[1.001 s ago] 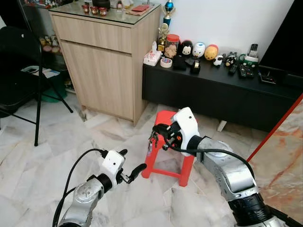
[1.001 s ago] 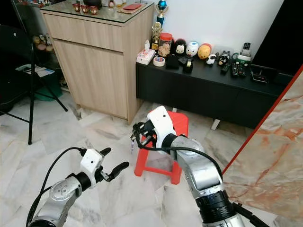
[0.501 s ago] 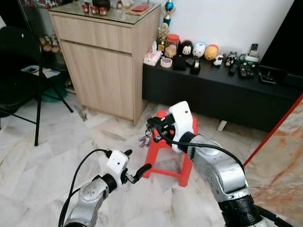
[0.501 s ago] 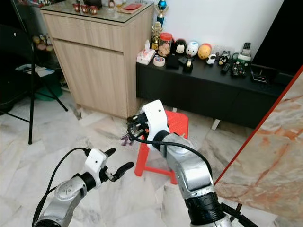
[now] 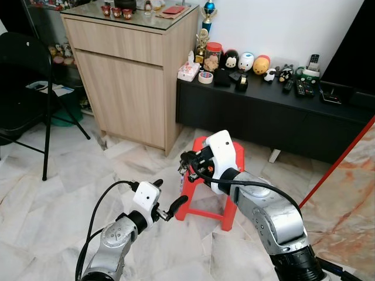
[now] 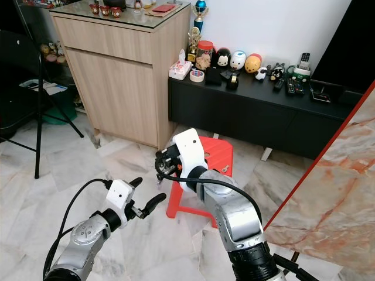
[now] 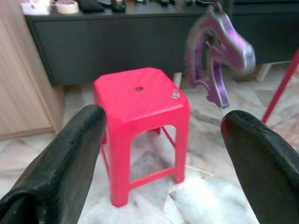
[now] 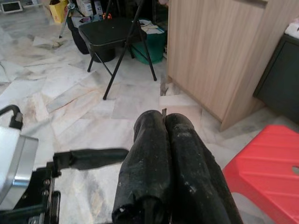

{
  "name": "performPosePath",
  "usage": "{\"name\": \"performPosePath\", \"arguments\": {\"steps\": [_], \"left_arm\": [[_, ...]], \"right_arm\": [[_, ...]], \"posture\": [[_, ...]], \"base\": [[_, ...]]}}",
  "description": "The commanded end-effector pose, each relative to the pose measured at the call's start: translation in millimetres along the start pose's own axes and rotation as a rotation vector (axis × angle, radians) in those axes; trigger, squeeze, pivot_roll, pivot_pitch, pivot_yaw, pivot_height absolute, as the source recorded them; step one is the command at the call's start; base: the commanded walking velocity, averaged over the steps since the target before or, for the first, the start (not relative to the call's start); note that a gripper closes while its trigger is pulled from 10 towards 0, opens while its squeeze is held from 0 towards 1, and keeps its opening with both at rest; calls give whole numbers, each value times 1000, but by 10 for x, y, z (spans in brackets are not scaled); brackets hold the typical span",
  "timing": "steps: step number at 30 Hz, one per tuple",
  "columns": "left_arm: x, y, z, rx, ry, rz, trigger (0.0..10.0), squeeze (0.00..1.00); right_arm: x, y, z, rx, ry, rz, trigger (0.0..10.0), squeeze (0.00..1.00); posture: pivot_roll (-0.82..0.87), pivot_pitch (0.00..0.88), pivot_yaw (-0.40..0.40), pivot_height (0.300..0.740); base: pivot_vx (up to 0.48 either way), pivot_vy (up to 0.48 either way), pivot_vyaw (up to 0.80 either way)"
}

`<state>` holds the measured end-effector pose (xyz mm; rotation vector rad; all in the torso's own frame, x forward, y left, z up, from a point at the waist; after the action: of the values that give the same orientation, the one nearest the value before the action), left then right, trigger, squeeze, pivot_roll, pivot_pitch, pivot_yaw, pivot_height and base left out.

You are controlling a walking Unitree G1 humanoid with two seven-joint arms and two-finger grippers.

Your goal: Hang keys on a hook

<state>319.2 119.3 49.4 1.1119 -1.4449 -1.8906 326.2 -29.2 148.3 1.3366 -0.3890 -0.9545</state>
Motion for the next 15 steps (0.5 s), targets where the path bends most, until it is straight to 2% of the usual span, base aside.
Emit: {"name": "performPosePath", "arguments": {"steps": [1, 15], "left_arm": [[-17, 19, -26, 5, 14, -13, 10000, 0], [-45, 48, -42, 21, 36, -15, 10000, 0]], "right_arm": [[-66, 74, 42, 28, 16, 10, 10000, 0], [-136, -1, 56, -2, 24, -3, 10000, 0]], "posture": [[60, 0, -122, 740], [61, 0, -124, 740]], "base": [[0, 0, 0], [0, 0, 0]]}}
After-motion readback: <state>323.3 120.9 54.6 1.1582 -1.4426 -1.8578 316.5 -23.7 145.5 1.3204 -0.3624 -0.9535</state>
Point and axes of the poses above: a point about 5 cm out from each wrist's last joint towards the gripper, its own z axis pointing back from the gripper into the wrist, its own y axis along the axis of the wrist's last joint, x = y × z, the point moved 4 cm from there along -z, pointing out of the wrist towards the gripper, and after that the axes turned 11 degrees about -z, right-handed, at the moved point
